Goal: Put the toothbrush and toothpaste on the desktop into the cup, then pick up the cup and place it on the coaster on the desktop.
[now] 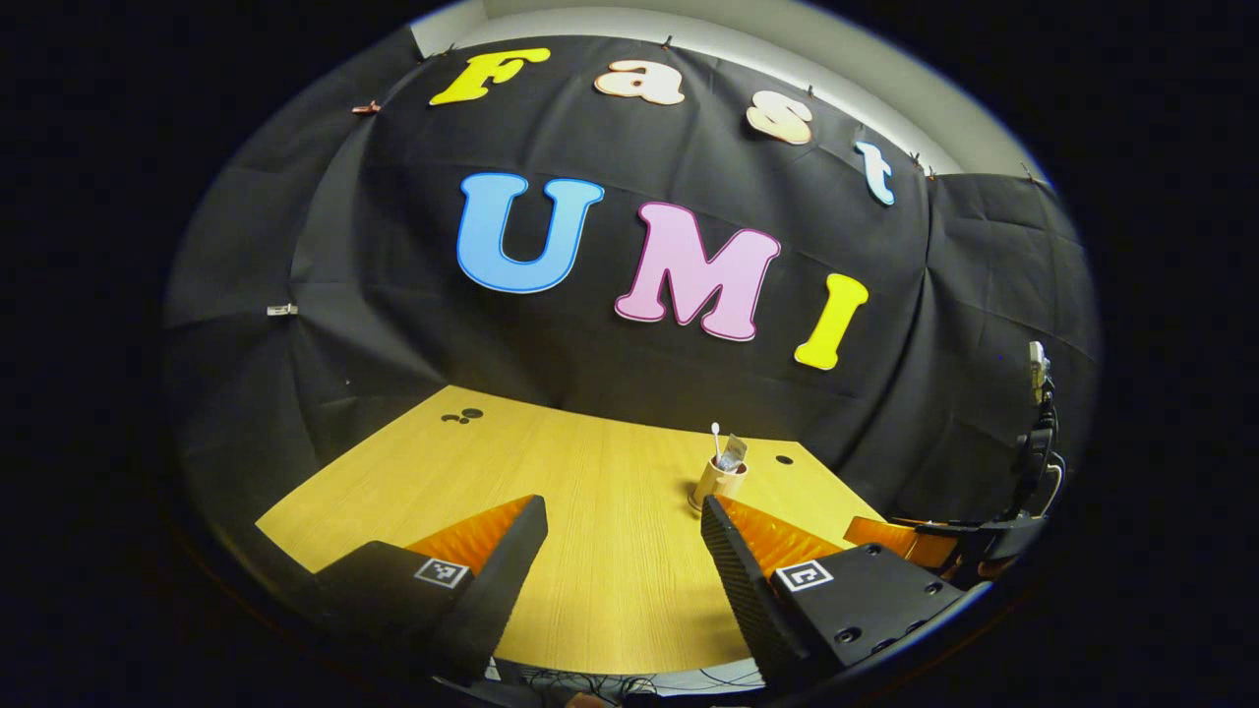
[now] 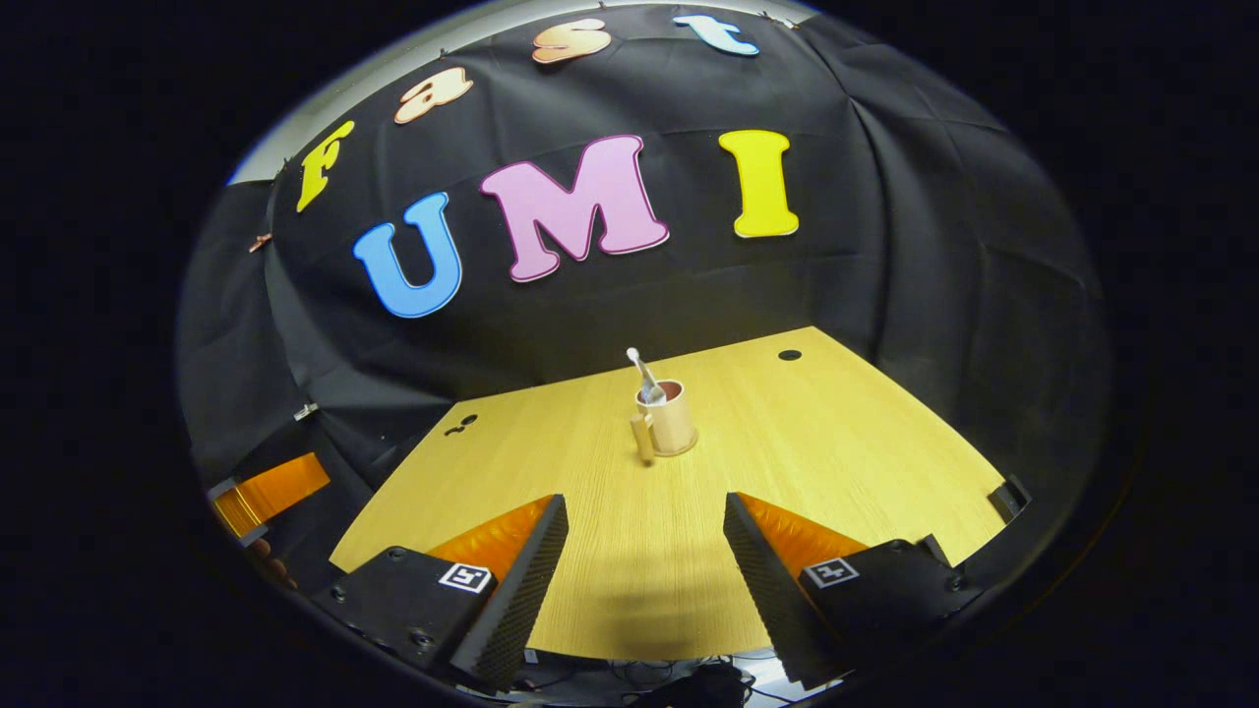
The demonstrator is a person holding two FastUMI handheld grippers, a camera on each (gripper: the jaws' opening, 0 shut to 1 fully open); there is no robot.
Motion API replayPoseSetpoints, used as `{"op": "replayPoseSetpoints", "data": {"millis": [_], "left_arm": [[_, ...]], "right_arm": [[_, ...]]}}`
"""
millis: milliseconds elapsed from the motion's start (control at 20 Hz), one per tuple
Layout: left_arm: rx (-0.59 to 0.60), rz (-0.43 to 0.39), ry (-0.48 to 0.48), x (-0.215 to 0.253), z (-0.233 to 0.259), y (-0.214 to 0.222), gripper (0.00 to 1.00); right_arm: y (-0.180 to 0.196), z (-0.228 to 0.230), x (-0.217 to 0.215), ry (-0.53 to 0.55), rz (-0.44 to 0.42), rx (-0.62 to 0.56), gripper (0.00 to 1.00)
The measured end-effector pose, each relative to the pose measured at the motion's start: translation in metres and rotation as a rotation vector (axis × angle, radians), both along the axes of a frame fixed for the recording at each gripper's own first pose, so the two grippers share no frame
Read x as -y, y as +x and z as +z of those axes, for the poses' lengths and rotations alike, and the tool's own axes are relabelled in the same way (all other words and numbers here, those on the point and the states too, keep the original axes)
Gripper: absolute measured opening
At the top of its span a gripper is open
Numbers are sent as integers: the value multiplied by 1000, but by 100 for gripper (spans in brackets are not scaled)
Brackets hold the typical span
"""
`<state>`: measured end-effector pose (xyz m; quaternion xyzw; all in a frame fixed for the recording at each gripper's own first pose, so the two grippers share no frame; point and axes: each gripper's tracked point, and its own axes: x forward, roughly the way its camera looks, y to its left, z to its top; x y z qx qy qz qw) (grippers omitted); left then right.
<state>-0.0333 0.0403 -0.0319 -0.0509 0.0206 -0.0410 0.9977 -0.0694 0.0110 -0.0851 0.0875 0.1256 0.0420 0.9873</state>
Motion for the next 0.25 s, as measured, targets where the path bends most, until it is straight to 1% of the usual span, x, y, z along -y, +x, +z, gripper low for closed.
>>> {"op": "replayPoseSetpoints", "data": {"millis": [150, 250], "left_arm": [[-49, -6, -32, 3, -11, -7, 98], [-50, -13, -43, 8, -10, -8, 98]], "right_arm": [[-7, -2, -7, -2, 15, -8, 98], [-11, 0, -13, 5, 26, -13, 98]]}}
